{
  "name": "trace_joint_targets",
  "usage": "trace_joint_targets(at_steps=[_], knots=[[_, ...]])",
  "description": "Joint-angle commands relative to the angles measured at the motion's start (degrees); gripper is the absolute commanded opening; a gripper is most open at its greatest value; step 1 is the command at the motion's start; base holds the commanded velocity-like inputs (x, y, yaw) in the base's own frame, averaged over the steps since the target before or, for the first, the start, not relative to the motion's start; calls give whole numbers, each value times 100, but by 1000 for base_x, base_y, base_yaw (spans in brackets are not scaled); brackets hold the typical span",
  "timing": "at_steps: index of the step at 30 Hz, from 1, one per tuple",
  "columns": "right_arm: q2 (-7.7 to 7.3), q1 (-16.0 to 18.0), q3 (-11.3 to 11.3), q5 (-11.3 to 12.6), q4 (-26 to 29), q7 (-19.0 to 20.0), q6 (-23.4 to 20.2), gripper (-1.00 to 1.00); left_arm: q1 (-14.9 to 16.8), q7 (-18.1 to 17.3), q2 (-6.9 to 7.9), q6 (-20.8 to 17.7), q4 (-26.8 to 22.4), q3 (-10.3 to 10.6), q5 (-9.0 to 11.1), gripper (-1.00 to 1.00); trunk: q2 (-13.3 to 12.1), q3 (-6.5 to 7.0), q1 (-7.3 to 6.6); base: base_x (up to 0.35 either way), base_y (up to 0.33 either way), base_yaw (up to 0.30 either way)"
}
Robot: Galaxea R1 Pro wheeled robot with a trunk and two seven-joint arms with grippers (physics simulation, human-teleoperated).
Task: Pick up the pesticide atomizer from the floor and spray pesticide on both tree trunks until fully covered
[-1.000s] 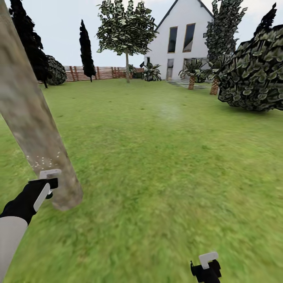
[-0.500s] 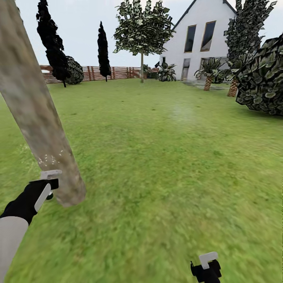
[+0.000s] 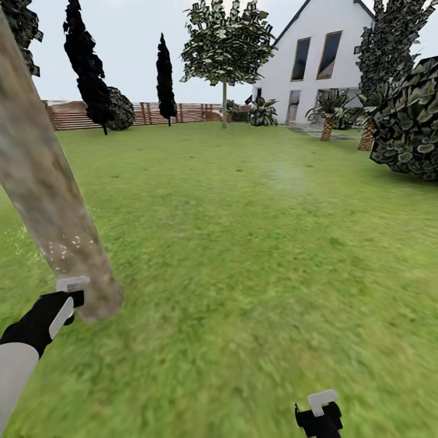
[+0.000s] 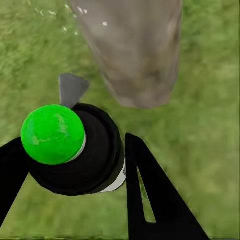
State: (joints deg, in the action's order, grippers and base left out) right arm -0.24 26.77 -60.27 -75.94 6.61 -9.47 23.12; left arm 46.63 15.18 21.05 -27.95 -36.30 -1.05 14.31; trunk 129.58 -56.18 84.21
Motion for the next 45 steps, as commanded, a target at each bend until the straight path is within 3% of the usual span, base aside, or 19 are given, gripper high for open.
trace_joint_targets(at_steps=[1, 16, 21, 24, 30, 34, 45], knots=[[-3, 4, -37, -61, -10, -32, 17, 100, -18, 40, 5, 38, 57, 2, 54, -100, 2, -5, 0, 115, -259, 269], [-3, 3, -33, -61, -10, -31, 17, 100, -49, 48, -27, 269, 233, -71, 108, -100, 2, -5, 0, 208, -212, 277], [-3, 3, -32, -61, -13, -29, 17, 100, -75, 46, -84, 1046, 908, -52, 92, -100, 2, -5, 0, 267, -170, 278], [-3, 3, -36, -61, -11, -31, 17, 100, -75, 42, -140, 1321, 1242, -51, 68, -100, 2, -5, 0, 267, -170, 278], [-3, 3, -34, -61, -10, -34, 21, 100, -75, 37, -192, 1345, 1300, -26, 71, -100, 2, -5, 0, 261, -173, 184], [-11, 3, -37, -61, -3, -37, 25, 100, -75, 37, -313, 1345, 1285, -19, 63, -100, 2, -5, 0, 108, -239, 6], [-3, 3, -32, -61, -10, -37, 21, 100, -75, 37, -320, 1345, 1283, -18, 63, -100, 2, -5, 0, 143, -225, 0]])
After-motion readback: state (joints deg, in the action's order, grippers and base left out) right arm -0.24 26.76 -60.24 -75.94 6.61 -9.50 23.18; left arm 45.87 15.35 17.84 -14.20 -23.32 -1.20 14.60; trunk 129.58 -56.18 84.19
